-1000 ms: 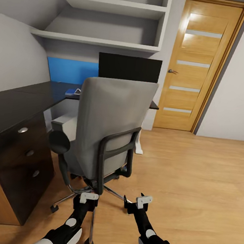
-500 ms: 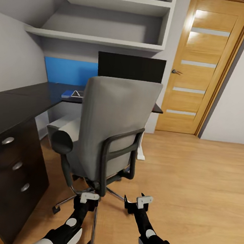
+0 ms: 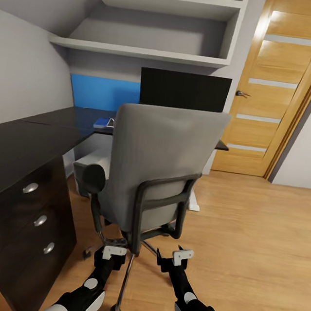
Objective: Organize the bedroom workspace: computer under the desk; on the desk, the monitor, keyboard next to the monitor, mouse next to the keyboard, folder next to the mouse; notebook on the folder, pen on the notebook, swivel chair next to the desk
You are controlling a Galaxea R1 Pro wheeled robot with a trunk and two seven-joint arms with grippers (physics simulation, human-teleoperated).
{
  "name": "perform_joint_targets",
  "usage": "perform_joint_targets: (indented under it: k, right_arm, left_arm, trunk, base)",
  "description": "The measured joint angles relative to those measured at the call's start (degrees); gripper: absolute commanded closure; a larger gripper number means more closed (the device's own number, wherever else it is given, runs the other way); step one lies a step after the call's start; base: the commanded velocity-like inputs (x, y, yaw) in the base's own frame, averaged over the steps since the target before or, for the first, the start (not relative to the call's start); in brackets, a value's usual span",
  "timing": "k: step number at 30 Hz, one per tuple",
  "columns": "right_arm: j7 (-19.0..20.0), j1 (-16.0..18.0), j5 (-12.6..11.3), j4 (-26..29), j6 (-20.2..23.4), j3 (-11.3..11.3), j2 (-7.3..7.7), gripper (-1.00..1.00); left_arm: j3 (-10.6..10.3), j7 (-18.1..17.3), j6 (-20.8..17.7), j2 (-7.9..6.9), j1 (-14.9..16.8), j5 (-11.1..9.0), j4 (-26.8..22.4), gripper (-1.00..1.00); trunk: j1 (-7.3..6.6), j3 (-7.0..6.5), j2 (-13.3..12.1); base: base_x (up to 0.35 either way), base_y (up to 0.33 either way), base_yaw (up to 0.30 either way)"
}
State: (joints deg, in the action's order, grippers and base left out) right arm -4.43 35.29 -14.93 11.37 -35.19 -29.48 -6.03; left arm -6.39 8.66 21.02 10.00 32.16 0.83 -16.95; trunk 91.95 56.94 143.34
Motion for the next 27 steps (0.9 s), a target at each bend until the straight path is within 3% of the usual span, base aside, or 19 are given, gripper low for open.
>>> perform_joint_targets:
  k: [13, 27]
  right_arm:
    - [-0.03, 0.00, -0.09, -0.01, 0.01, 0.00, -0.07, -1.00]
    - [-0.03, 0.00, -0.09, -0.01, 0.01, 0.00, -0.11, -1.00]
  left_arm:
    - [0.08, -0.04, 0.03, 0.00, 0.04, 0.21, 0.53, -1.00]
    - [0.02, -0.21, 0.09, 0.00, 0.04, 0.28, 0.95, -1.00]
  trunk:
    - [-0.01, -0.01, 0.01]
    - [-0.01, -0.01, 0.01]
  base:
    - [-0.006, 0.012, 0.268]
    - [-0.070, 0.050, 0.105]
